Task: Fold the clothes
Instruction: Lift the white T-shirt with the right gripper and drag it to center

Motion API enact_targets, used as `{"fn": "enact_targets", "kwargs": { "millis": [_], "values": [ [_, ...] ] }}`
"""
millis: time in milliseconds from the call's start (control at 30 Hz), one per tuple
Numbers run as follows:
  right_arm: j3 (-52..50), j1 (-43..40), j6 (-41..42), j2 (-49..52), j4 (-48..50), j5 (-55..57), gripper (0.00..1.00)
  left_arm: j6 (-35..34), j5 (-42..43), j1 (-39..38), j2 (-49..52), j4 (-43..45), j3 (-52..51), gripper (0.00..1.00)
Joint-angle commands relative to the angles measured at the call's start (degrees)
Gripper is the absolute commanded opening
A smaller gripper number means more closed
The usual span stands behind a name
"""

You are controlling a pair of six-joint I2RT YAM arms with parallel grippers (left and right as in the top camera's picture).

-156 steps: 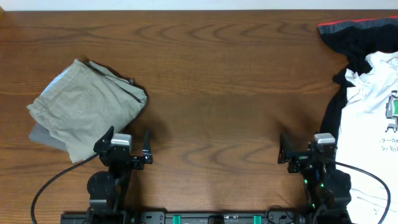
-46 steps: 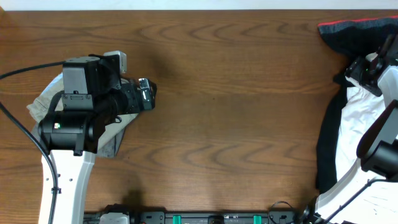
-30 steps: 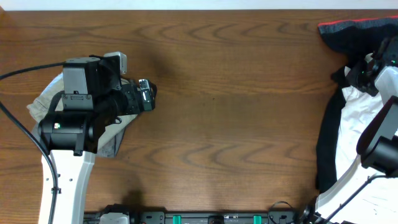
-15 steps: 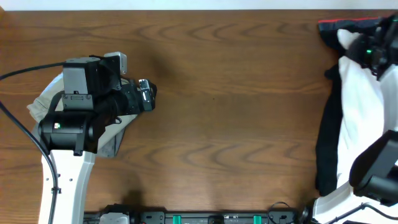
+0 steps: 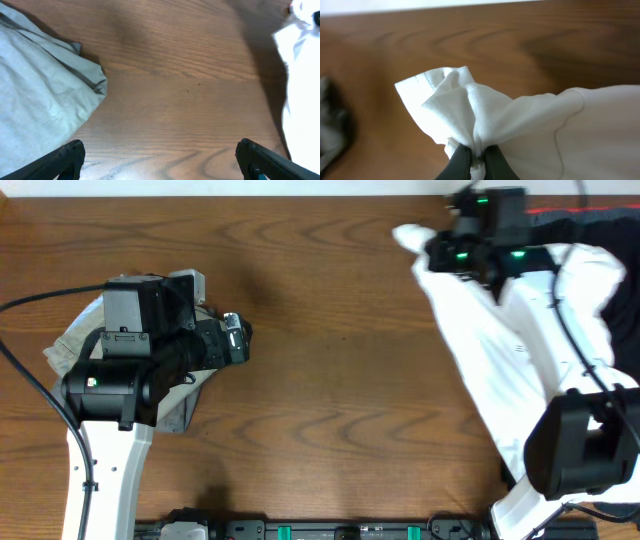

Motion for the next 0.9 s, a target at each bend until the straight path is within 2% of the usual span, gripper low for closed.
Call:
{"fn": "enact_targets", "kwargs": {
  "millis": [0,267,333,400,533,633,733,767,867],
  "values": [
    [0.4,7.3,-1.0,-0.2,1.3,-1.9,0.06,0.0,-1.9,-0.2,0.0,-0.1,1.0,0.98],
    [0.4,23.3,-1.6,2.8,2.6,1.5,0.09,0.0,-6.7,-0.2,0.0,-0.1,1.0,0.98],
    [0.4,26.2,-4.5,3.5,2.6,1.6,0.19,0.0,-6.8,-0.2,0.0,-0.1,1.0,0.98],
    [0.4,28.3,-7.5,3.5,2.0,2.7,0.39,0.0,-6.8,-0.2,0.0,-0.1,1.0,0.98],
    [0.4,28.0,-7.3,2.6,1.3,10.1,0.46,0.0,-6.8,-0.2,0.0,-0.1,1.0,0.98],
    [0.4,23.6,-6.1,1.4,-0.2,14.7,0.50,0.0,-6.8,-0.2,0.0,-0.1,1.0,0.98],
    [0.4,15.6,-2.2,0.9,-2.1,17.8,0.48,0.0,-6.8,-0.2,0.0,-0.1,1.0,0.98],
    [0.4,12.8,-0.6,0.9,-2.7,18.3,0.44,0.0,-6.8,-0.2,0.0,-0.1,1.0,0.98],
    [0.4,2.0,5.5,1.6,-5.0,17.8,0.23,0.0,-6.8,-0.2,0.0,-0.1,1.0,0.98]
  ]
}}
